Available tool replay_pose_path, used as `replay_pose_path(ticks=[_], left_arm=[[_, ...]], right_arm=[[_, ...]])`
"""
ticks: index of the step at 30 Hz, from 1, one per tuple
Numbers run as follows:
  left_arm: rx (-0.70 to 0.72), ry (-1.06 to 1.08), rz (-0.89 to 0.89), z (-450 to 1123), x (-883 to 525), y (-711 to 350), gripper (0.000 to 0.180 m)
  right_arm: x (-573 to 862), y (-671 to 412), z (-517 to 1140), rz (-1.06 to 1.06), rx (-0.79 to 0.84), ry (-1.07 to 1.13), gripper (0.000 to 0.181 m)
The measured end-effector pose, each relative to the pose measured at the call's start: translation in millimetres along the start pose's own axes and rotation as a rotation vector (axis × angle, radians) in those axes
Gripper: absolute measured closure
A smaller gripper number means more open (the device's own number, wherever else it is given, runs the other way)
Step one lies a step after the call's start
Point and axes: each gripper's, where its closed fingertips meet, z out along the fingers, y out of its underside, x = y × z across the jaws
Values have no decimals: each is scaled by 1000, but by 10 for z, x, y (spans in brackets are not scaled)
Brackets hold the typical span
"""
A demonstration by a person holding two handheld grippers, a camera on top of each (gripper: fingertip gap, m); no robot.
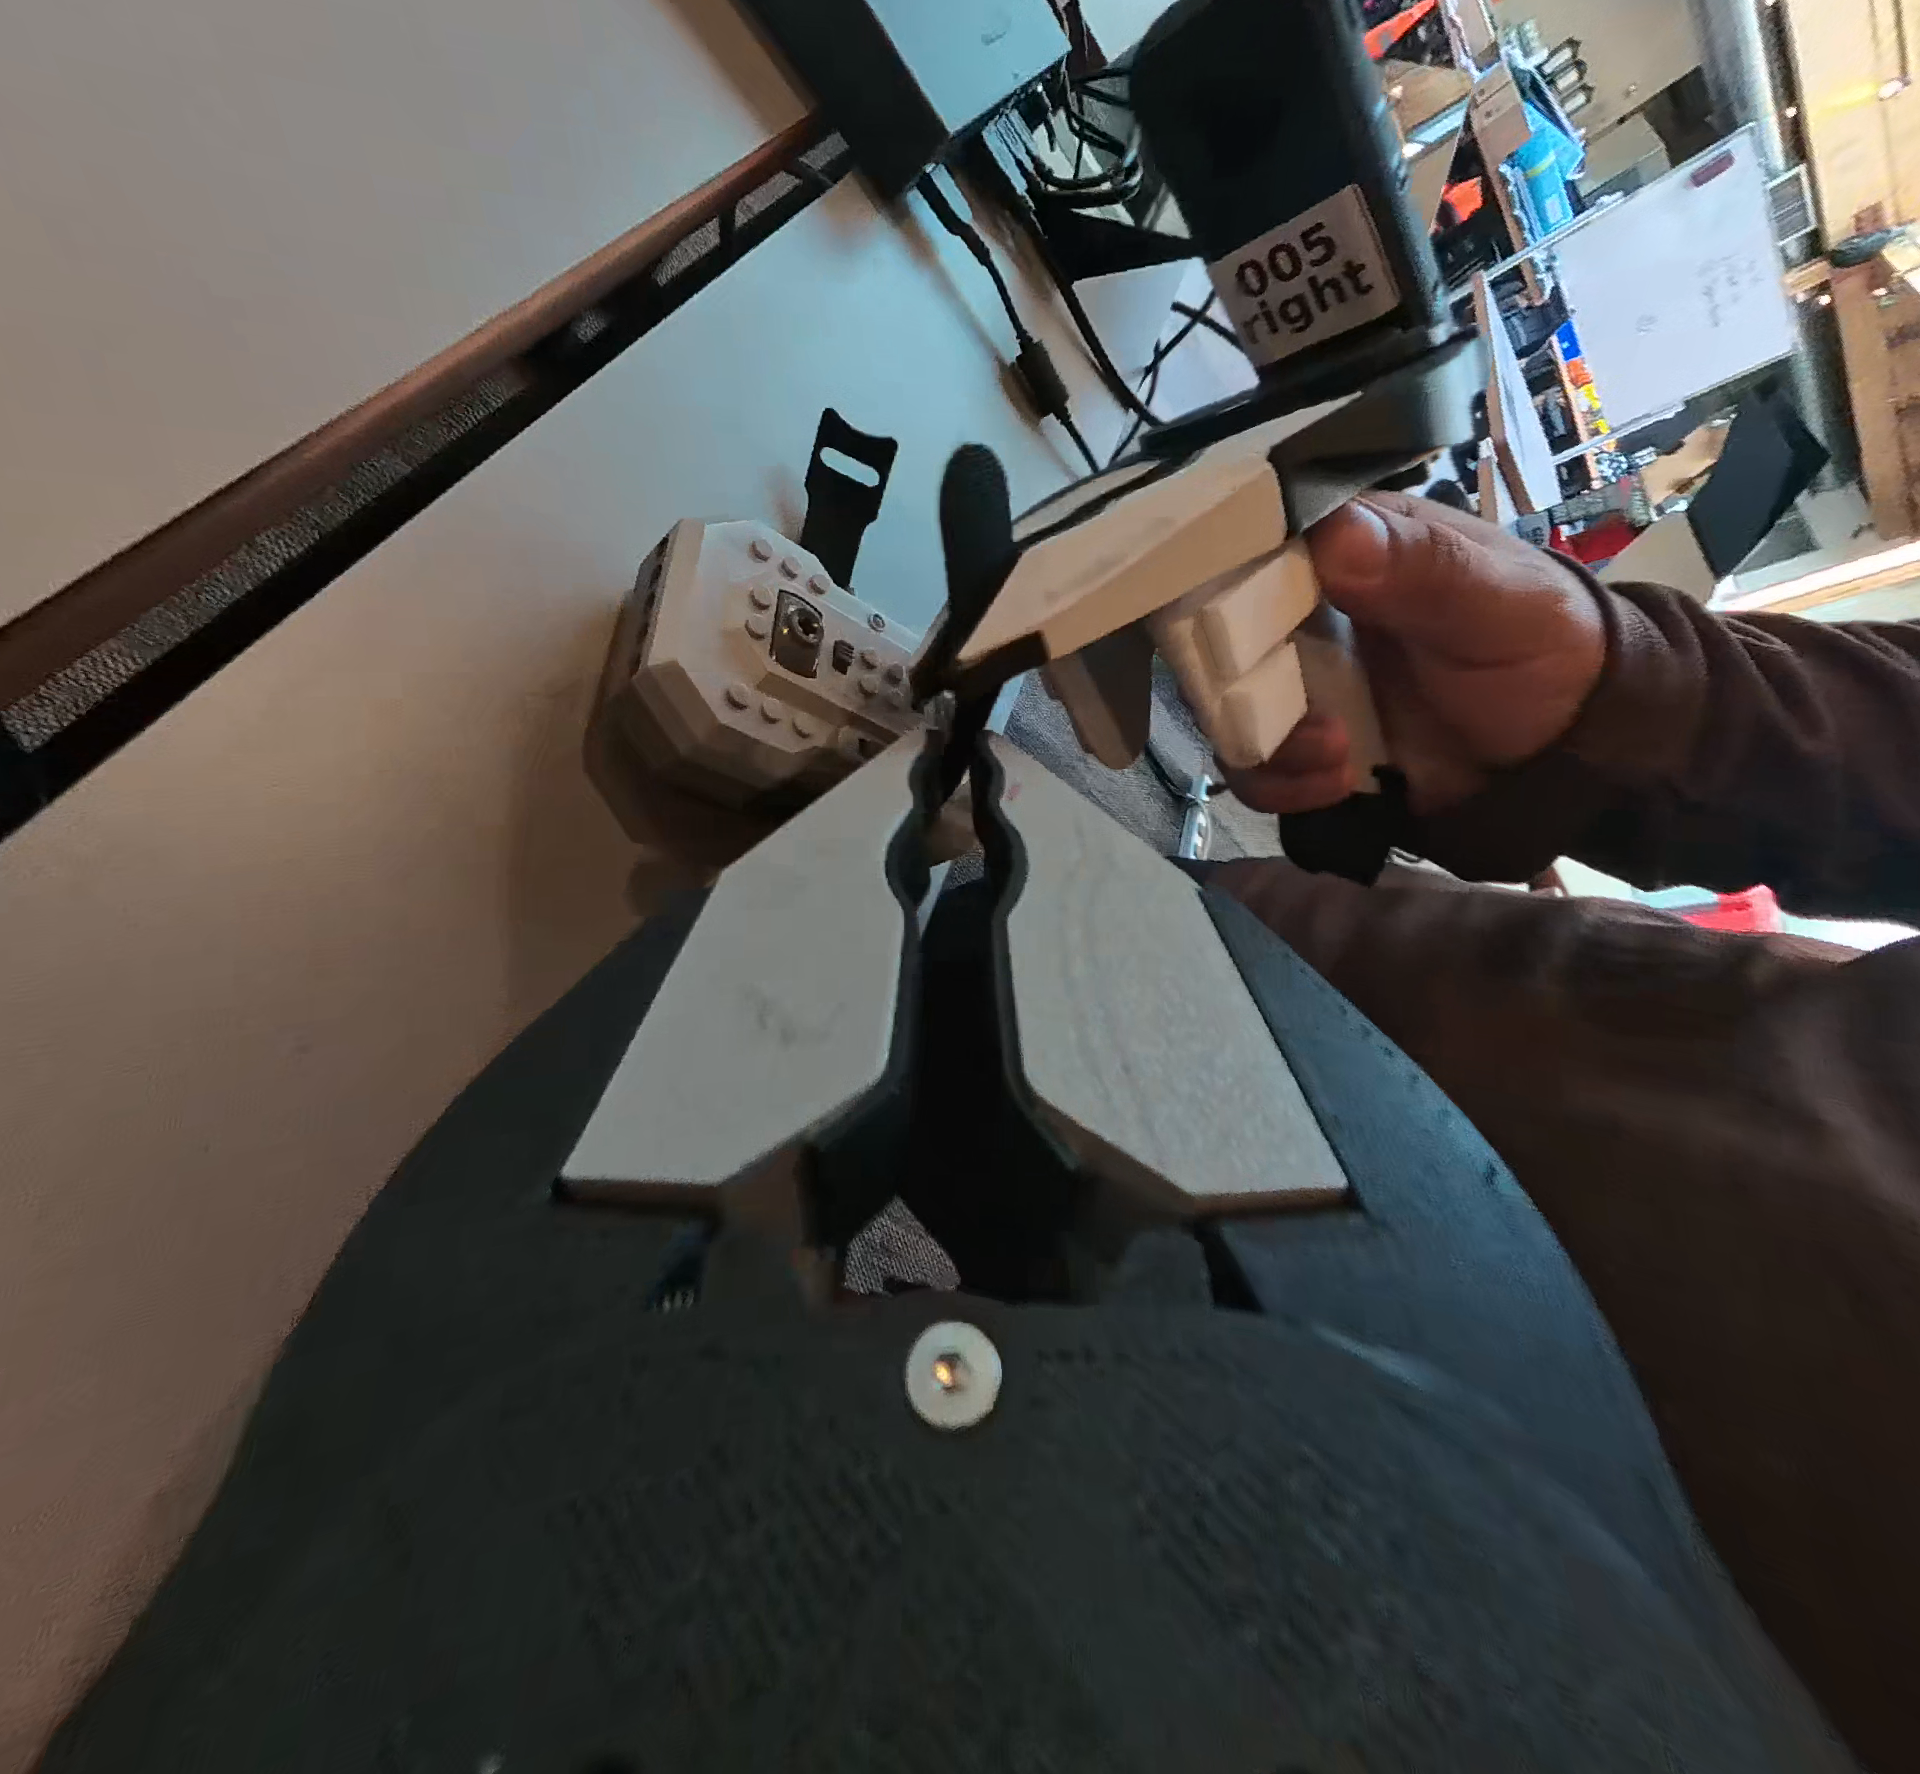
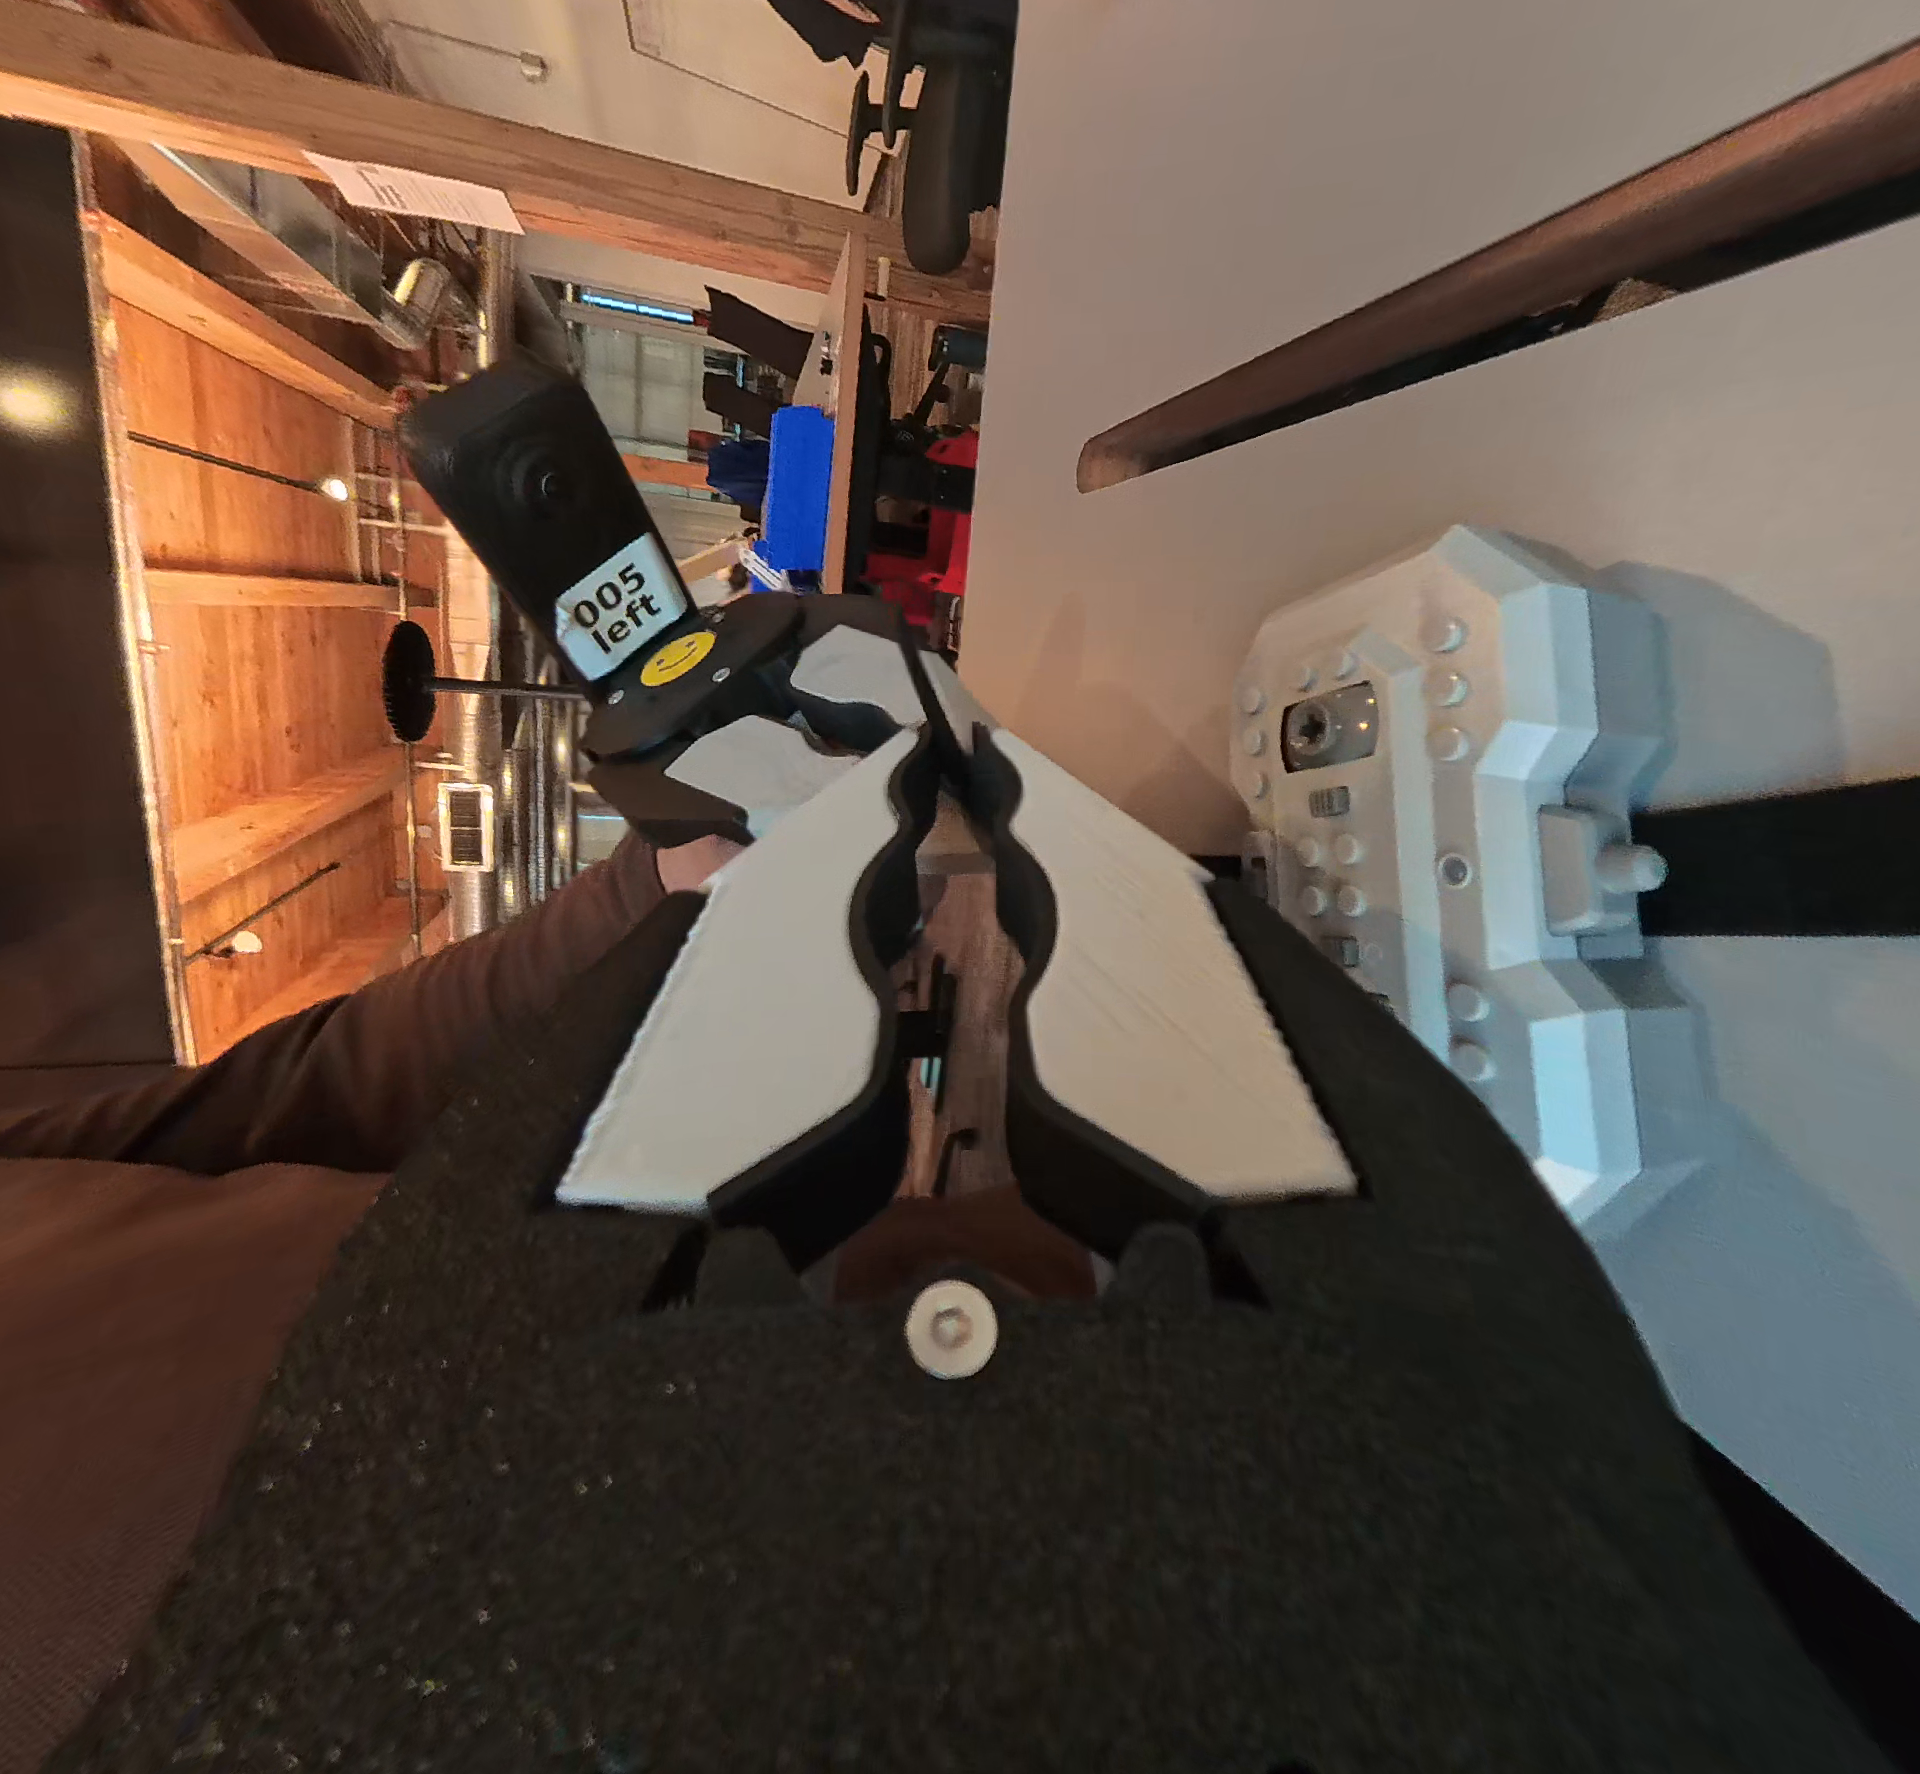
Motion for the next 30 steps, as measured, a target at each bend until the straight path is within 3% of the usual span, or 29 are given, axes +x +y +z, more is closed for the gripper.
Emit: replay_pose_path(ticks=[6, 10, 15, 22, 24, 30], left_arm=[[-98, 31, -78, 45, 28, 57, 179], [-170, 64, -96, 43, 61, 100, 179], [-239, 102, -118, 100, 34, 103, 179], [-320, 112, -151, 143, 4, 86, 179], [-335, 107, -166, 149, -13, 85, 179], [-375, 99, -205, 213, -38, 53, 179]], right_arm=[[44, -114, -345, -93, 56, 122, 163], [490, -221, -786, -189, 93, 430, 162], [939, -363, -939, -262, 35, 643, 162], [1142, -492, -870, -192, 17, 601, 162], [1143, -501, -843, -171, 8, 552, 178], [903, -575, -753, -130, 19, 329, 181]])
